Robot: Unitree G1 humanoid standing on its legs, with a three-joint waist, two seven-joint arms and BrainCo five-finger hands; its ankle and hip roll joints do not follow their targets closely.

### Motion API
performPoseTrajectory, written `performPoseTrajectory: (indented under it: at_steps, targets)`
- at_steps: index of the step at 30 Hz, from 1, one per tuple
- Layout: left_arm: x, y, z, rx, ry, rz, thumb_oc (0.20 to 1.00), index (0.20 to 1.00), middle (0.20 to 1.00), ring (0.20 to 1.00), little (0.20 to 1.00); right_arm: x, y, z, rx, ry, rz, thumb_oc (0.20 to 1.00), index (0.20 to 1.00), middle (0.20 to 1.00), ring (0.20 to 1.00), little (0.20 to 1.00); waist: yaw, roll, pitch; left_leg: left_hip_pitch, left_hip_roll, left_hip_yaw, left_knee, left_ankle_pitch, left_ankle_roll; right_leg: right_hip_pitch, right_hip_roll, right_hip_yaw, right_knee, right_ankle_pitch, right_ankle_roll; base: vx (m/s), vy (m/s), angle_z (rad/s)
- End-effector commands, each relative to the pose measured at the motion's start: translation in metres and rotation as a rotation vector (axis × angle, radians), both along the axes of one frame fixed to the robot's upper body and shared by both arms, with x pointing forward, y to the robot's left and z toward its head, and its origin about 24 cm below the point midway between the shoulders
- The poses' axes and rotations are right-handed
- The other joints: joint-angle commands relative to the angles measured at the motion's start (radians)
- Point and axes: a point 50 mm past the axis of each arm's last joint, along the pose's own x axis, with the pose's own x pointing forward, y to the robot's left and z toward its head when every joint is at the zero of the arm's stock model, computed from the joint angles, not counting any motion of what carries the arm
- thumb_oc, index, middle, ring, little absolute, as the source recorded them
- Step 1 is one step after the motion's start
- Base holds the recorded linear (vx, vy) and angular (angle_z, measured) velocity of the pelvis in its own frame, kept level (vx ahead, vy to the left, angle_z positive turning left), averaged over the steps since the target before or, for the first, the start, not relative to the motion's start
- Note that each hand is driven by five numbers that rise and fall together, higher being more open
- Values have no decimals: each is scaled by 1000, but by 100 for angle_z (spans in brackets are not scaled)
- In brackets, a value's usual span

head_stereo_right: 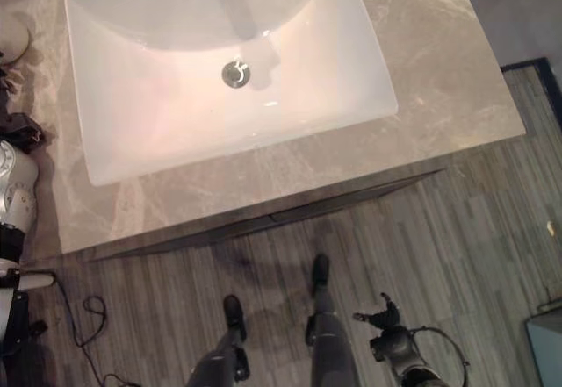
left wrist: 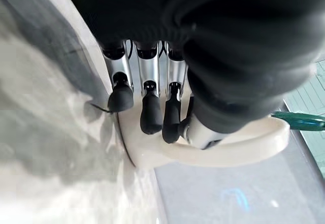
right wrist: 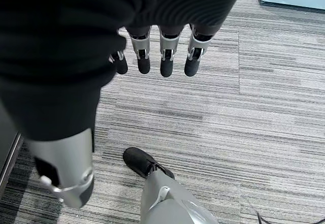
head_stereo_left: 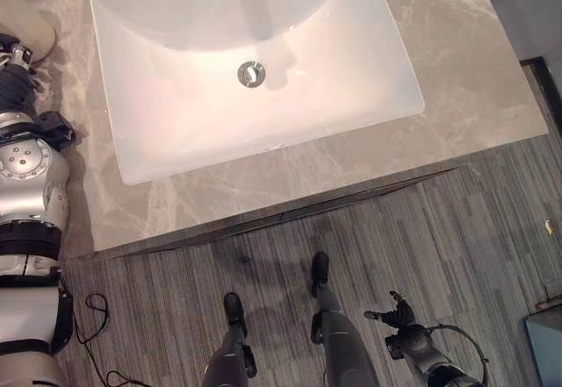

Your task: Put brush and paste in cup on sink, flatten towel.

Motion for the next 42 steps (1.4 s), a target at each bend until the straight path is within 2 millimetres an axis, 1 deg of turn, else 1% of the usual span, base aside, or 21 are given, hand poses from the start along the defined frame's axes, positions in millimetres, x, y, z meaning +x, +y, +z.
performPoseTrajectory:
  at_steps: [1,5,6,8,13,15,17,21,23,24,28,30,36,42]
  targets:
    - [-9,7,23,96,-44,54,200,200,200,200,200,11,-6,8,-13,-48,-26,1000,1000,1000,1000,1000,3,22,39,-37,-28,-54,2,63,17,163,-39,1,-1,-75,110,0,0,0]
    - [-14,15,21,97,-28,78,200,200,200,200,200,10,-9,8,-16,-44,-40,1000,1000,1000,1000,1000,11,27,37,-33,-33,-54,2,61,19,168,-41,-3,-1,-75,111,0,0,0]
    - [-17,23,18,99,0,103,200,200,200,200,200,8,-10,7,-16,-36,-45,1000,1000,1000,1000,1000,15,31,36,-31,-35,-54,2,60,20,172,-42,-5,-1,-75,111,0,0,0]
    - [-23,31,19,129,33,141,200,200,200,200,200,6,-12,6,-23,-24,-39,1000,1000,1000,1000,1000,23,39,35,-30,-38,-58,2,60,21,177,-47,-10,-1,-76,111,0,0,0]
    - [-24,36,18,148,70,174,200,200,200,200,200,5,-14,6,-26,-16,-42,1000,1000,1000,1000,1000,31,49,34,-29,-42,-64,2,62,22,183,-52,-22,-1,-77,112,0,0,0]
    - [-26,38,24,173,70,196,200,200,200,200,200,7,-14,7,-24,-23,-38,1000,1000,1000,1000,1000,33,52,32,-30,-44,-65,2,61,22,184,-54,-24,-1,-77,113,1,6,2]
    - [-25,40,26,153,69,205,200,200,200,200,200,10,-13,9,-22,-34,-31,1000,1000,1000,1000,1000,32,54,32,-33,-45,-67,2,62,23,181,-54,-24,-1,-76,113,3,10,3]
    - [-21,38,31,141,59,198,200,200,200,200,200,13,-14,11,-20,-50,-31,1000,1000,1000,1000,1000,30,52,36,-39,-45,-69,2,63,23,175,-54,-25,-1,-74,115,1,3,2]
    - [-15,39,41,125,63,218,200,200,200,200,200,15,-13,12,-11,-60,-26,1000,1000,1000,1000,1000,18,49,41,-48,-45,-65,2,64,23,163,-53,-19,-1,-67,118,-6,21,5]
    - [-15,39,42,127,62,216,200,200,200,200,200,15,-12,12,-9,-61,-28,1000,1000,1000,1000,1000,20,47,41,-49,-45,-64,2,64,23,163,-53,-19,-1,-67,118,-2,19,7]
    - [-9,39,53,122,76,227,200,200,200,200,200,12,-13,10,-7,-51,-25,1000,1000,1000,1000,1000,7,40,44,-57,-41,-58,2,64,24,149,-47,-10,-1,-61,121,1,2,1]
    - [-7,39,60,117,80,237,200,200,200,200,200,6,-15,8,-7,-36,-37,1000,1000,1000,1000,1000,-2,37,45,-63,-39,-55,2,63,24,139,-48,-5,-1,-55,124,6,10,-2]
    - [-5,40,64,101,87,251,200,200,200,200,200,4,-14,7,6,-38,-40,1000,1000,1000,1000,1000,-14,28,47,-74,-37,-47,2,63,24,123,-45,5,-1,-49,126,3,5,-1]
    - [-8,45,71,88,84,288,200,200,200,200,200,8,-7,9,30,-67,-9,1000,1000,1000,1000,1000,-27,18,44,-89,-30,-37,2,65,23,98,-38,23,-1,-38,128,11,9,-6]
